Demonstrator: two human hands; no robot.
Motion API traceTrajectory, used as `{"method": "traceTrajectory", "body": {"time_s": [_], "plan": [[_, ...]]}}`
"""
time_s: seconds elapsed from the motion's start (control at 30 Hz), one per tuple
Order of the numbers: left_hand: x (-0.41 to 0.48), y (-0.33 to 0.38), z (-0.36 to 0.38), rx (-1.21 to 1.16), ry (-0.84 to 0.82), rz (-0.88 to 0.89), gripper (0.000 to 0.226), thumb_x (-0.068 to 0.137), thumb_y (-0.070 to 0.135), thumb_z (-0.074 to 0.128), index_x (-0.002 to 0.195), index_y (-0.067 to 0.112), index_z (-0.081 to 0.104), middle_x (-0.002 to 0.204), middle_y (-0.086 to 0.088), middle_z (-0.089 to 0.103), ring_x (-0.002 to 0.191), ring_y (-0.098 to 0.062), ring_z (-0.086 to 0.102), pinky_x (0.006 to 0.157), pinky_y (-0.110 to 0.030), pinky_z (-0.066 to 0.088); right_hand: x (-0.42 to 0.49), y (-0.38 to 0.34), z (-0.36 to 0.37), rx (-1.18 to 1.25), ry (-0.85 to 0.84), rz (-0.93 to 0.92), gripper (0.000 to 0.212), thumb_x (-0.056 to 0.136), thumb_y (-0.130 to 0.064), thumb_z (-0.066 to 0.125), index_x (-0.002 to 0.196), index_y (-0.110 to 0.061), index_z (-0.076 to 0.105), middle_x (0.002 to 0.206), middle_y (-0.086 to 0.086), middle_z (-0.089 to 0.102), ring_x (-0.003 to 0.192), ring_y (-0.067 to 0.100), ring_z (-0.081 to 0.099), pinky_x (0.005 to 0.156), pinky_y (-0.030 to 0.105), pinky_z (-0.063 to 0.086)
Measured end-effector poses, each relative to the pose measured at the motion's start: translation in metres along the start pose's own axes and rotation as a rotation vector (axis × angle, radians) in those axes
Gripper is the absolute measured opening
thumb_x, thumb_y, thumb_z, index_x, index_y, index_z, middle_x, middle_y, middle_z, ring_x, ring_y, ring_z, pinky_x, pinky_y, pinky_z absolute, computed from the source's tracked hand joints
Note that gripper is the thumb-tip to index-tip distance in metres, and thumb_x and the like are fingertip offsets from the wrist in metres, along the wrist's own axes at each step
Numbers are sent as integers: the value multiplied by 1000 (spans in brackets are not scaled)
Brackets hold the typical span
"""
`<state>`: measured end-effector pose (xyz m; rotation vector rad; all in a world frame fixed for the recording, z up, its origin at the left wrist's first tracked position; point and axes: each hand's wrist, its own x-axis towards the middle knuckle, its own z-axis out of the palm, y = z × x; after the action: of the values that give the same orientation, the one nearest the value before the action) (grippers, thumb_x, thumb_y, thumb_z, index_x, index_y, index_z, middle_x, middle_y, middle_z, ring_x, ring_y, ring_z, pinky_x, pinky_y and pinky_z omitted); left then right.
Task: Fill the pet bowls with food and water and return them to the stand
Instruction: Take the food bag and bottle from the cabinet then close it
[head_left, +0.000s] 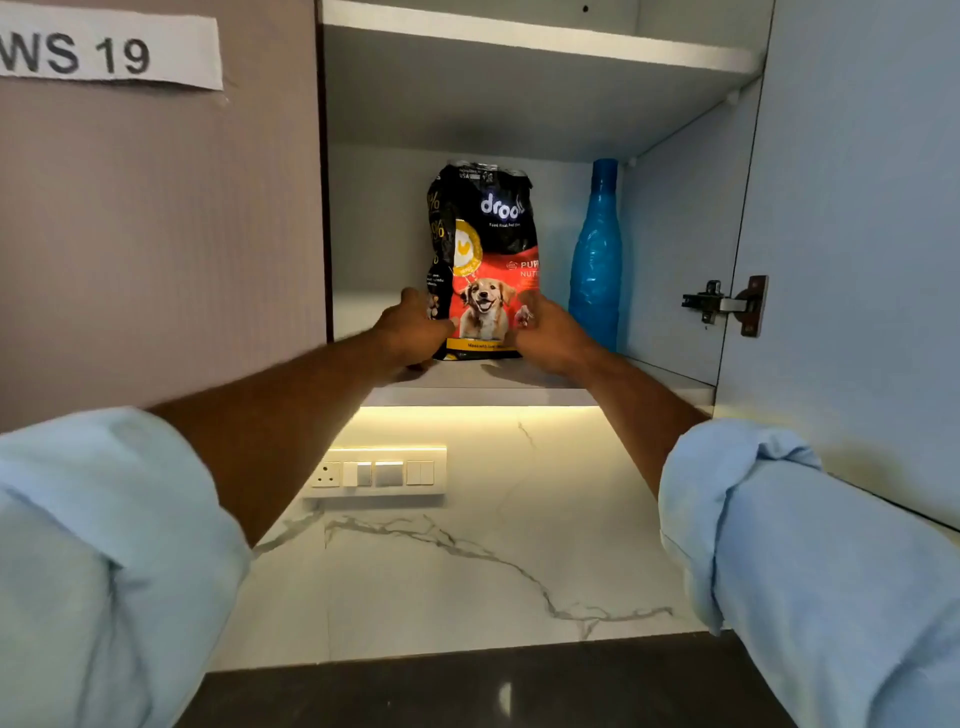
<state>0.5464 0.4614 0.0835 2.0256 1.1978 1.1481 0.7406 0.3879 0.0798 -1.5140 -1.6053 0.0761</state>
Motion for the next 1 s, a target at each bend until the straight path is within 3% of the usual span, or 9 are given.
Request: {"method": "traceTrajectory", "body": {"time_s": [0.13, 0.3, 0.4, 0.5, 0.57, 0.73, 0.83, 0.9, 1.0], "plan": [[25, -8, 11, 59, 18, -24, 78, 92, 40, 78, 149, 11, 34, 136, -17, 62, 120, -37, 66, 91, -42, 57, 40, 18, 0, -15, 43, 138, 44, 87, -24, 68, 130, -20, 58, 125, 1, 70, 114, 26, 68, 103, 46, 57], [37, -14, 21, -2, 77, 63, 84, 87, 39, 84, 151, 13, 38, 147, -8, 57, 131, -30, 58, 93, -29, 45, 56, 20, -4, 119, 3, 329, 38, 97, -18, 61, 134, -10, 55, 125, 7, 66, 110, 26, 64, 93, 38, 56], [45, -18, 25, -102, 26, 12, 83, 84, 45, 85, 149, 19, 41, 146, -6, 60, 123, -30, 64, 100, -37, 56, 64, 24, 2, 236, -61, 373, 53, 87, -11, 62, 139, -12, 52, 133, 11, 63, 114, 27, 59, 87, 37, 49], [46, -16, 28, -110, 31, -3, 65, 89, 51, 77, 139, 20, 48, 126, -4, 65, 105, -27, 66, 76, -32, 57, 63, 24, 5, 354, -65, 427, 90, 67, -22, 70, 149, -18, 33, 138, 8, 53, 124, 29, 53, 102, 47, 49], [48, -16, 27, -164, 57, -41, 59, 90, 54, 73, 133, 20, 52, 117, -3, 63, 100, -27, 64, 67, -29, 52, 63, 24, 5, 397, -49, 421, 93, 62, -26, 68, 147, -19, 32, 139, 8, 52, 126, 30, 53, 107, 52, 49], [135, -77, 36, -439, 45, -128, 64, 57, 70, 78, 109, 38, 62, 116, -6, 76, 103, -35, 75, 88, -62, 61, 66, 27, -2, 450, 41, 355, 105, 56, -51, 68, 149, -13, 38, 130, 7, 66, 112, 24, 65, 91, 45, 48], [124, -70, 29, -482, 100, -144, 72, 56, 85, 72, 111, 39, 65, 114, -3, 79, 101, -34, 77, 88, -59, 61, 63, 25, -8, 401, -43, 311, 104, 61, -75, 71, 144, -16, 44, 122, 2, 68, 103, 20, 66, 78, 39, 47], [93, -49, 22, -470, 92, -170, 90, 49, 100, 66, 110, 35, 73, 107, -3, 81, 96, -34, 78, 87, -55, 62, 57, 23, -6, 311, -91, 235, 88, 73, -73, 79, 134, -22, 41, 114, -8, 63, 98, 13, 64, 76, 33, 49], [40, -15, 13, -414, 55, -137, 95, 50, 100, 68, 108, 25, 77, 96, -4, 83, 86, -28, 81, 82, -44, 64, 49, 23, 4, 209, -39, 136, 110, 62, -75, 87, 148, -25, 40, 129, -7, 60, 115, 17, 64, 93, 35, 55]]}}
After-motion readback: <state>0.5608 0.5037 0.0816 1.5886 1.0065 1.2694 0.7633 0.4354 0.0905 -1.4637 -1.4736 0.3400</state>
